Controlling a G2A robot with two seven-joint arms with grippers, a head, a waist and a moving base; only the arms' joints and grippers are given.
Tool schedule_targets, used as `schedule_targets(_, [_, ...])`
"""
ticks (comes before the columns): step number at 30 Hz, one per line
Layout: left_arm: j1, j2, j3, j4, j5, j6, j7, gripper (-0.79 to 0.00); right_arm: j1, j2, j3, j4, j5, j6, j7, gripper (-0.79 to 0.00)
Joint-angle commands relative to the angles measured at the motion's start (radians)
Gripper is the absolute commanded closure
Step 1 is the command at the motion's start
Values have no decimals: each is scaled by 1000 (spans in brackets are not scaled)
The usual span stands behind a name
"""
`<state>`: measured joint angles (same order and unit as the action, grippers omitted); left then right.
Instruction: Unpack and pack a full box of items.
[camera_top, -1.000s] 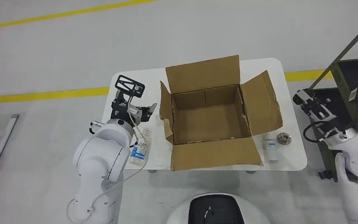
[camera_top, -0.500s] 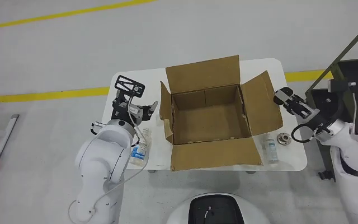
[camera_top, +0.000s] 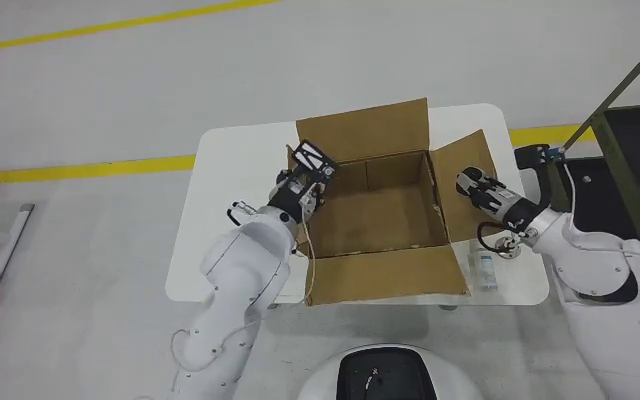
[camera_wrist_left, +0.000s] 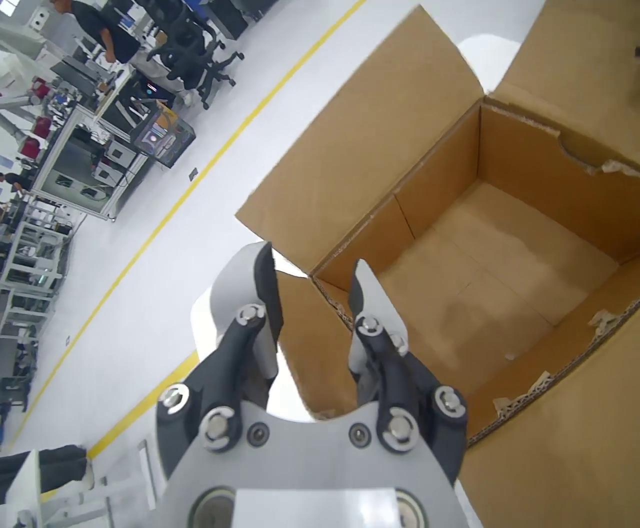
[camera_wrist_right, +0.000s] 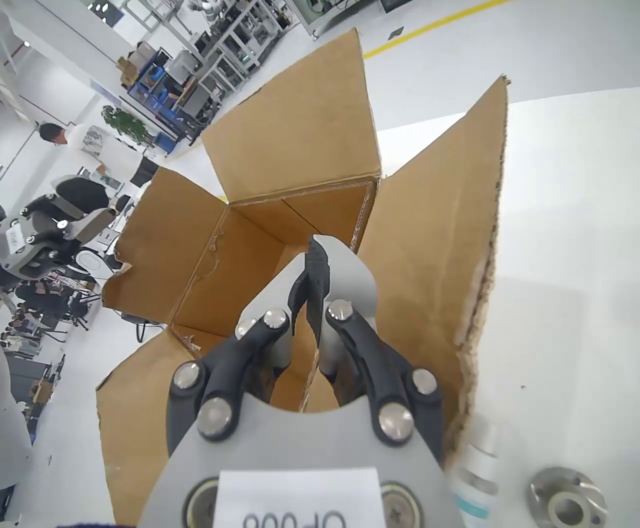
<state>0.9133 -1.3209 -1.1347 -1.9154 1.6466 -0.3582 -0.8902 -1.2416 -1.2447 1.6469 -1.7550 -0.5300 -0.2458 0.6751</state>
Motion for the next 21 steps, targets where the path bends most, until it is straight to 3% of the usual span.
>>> schedule_targets(1, [-4, 2, 7, 52, 64, -3, -21, 0, 1, 3, 1, 5, 0, 6, 0, 0])
schedule_targets(8, [-4, 0, -10, 90, 87, 13, -83, 0, -3, 11, 6, 21, 9, 20, 6, 0])
schedule_targets(21, [9, 2, -38, 121, 106, -1, -84, 0, -10, 23, -7, 29, 18, 43, 12, 0])
